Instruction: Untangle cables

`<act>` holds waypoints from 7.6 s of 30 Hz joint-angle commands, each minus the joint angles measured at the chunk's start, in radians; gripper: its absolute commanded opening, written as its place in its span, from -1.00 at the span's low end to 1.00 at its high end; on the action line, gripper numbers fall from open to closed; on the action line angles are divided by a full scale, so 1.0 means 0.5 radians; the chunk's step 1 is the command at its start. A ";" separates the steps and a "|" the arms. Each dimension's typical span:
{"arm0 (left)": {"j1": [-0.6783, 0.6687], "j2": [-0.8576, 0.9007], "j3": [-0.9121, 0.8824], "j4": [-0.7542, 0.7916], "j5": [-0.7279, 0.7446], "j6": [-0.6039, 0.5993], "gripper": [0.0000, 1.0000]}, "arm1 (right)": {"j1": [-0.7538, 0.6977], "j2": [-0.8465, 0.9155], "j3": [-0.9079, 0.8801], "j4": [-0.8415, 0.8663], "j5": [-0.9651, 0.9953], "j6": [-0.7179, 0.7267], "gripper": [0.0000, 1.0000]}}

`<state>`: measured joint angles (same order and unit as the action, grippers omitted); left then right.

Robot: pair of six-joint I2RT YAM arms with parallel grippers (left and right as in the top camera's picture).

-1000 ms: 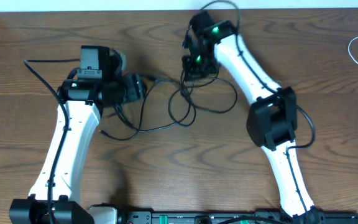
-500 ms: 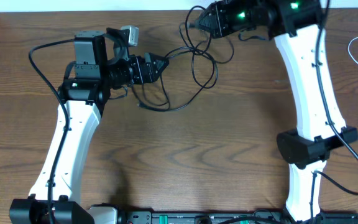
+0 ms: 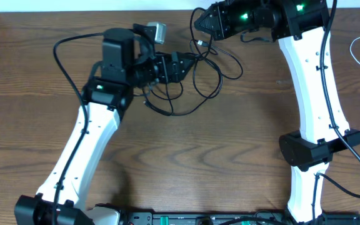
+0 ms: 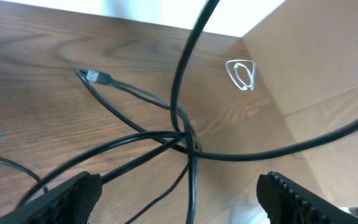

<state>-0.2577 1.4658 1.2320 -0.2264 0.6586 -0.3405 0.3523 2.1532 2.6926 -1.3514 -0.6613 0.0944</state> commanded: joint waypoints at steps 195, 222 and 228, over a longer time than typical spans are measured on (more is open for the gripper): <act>-0.201 -0.861 0.034 0.694 -1.580 0.497 -0.85 | 0.012 0.842 -0.207 0.154 0.882 0.306 0.06; -0.201 -0.924 0.035 0.618 -1.619 0.497 -0.85 | -0.378 0.729 -0.196 0.074 0.696 -0.331 0.87; -0.201 -0.894 0.035 0.563 -1.616 0.388 -0.85 | -0.380 0.457 -0.188 0.130 0.574 -0.414 0.98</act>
<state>-0.3611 1.0134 1.2301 0.0616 -0.1349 -0.1074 0.1619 2.5240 2.5855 -1.2991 -0.3103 -0.0639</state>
